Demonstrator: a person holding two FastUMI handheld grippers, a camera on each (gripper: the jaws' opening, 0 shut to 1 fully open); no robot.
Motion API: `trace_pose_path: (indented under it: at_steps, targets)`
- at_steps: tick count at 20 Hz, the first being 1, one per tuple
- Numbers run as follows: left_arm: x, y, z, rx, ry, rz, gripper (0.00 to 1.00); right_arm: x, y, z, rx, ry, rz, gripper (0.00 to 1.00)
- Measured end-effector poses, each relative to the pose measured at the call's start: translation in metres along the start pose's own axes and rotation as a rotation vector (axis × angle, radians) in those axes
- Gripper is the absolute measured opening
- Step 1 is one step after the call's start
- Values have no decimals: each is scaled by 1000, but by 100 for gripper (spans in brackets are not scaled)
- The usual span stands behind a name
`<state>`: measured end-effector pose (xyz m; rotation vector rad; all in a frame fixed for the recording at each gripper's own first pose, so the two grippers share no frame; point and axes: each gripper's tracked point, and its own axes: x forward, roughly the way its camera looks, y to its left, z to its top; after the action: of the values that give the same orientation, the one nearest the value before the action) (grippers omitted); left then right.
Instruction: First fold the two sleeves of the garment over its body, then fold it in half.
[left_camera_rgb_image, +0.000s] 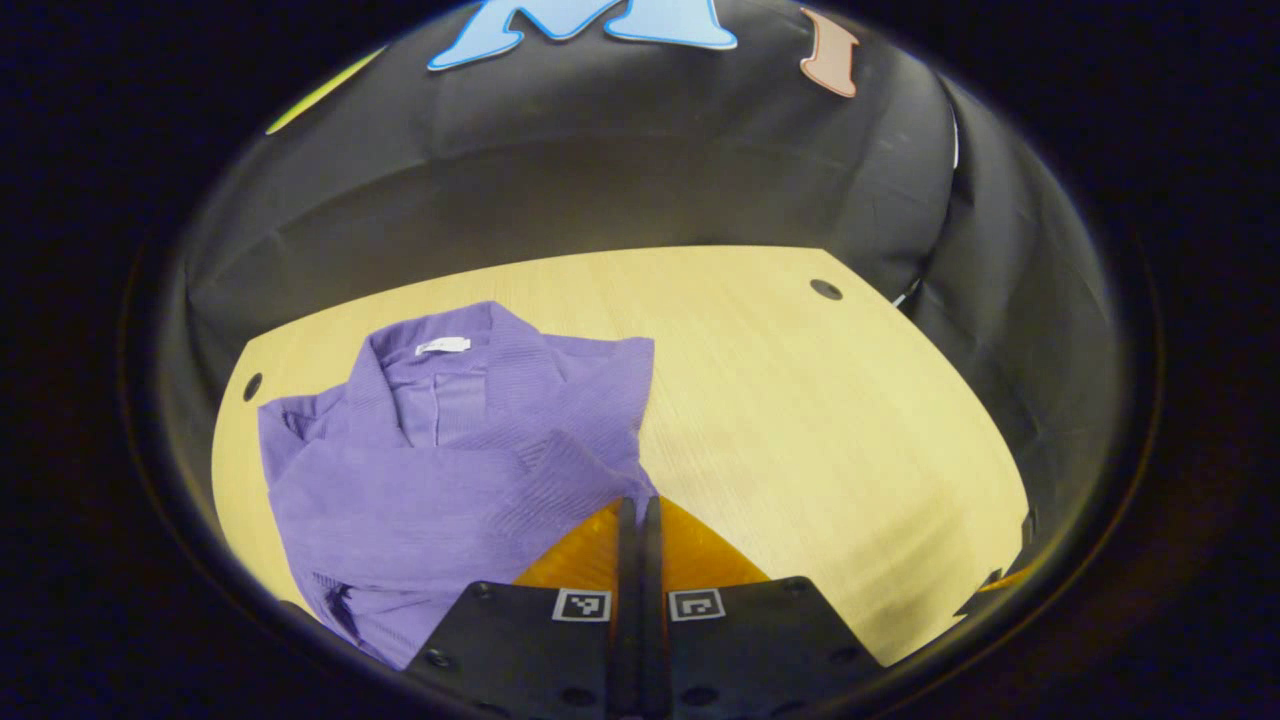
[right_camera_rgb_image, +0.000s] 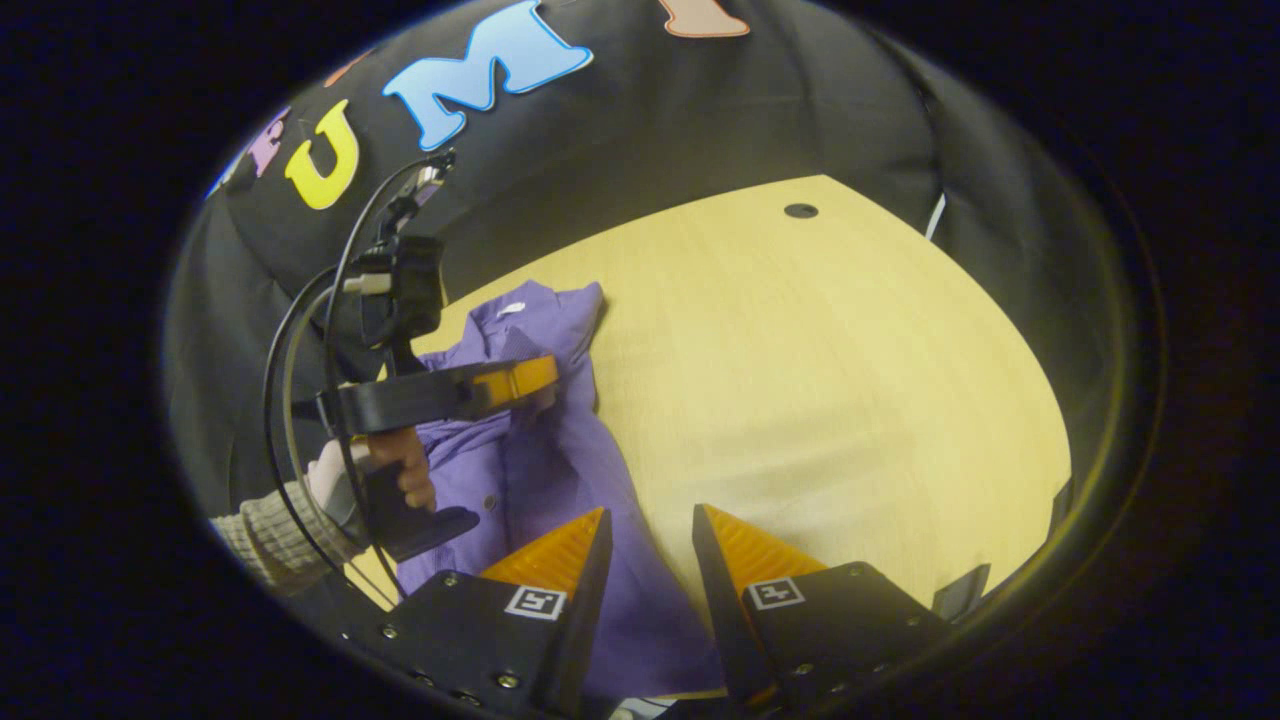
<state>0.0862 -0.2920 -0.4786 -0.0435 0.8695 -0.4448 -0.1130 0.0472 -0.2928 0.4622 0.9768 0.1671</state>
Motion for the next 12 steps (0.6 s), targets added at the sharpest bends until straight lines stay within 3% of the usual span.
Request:
trace_pose_path:
  at_steps: [3, 5, 7, 9, 12]
  targets:
    - [8, -1, -4, 22, 13, -1, 7, 5, 4, -18, -5, 44, 10, 51]
    - [10, -10, -6, 22, 27, -41, 12, 9, 7, -31, -2, 72, 19, 51]
    - [10, -15, -9, 43, 43, -59, 50, 11, 9, -44, -4, 100, 20, 51]
    - [7, -20, -10, 65, 40, -69, 71, 15, 8, -55, -8, 127, 15, 51]
    - [-2, -22, -11, 66, 40, -66, 92, 22, 5, -69, -30, 164, -1, 51]
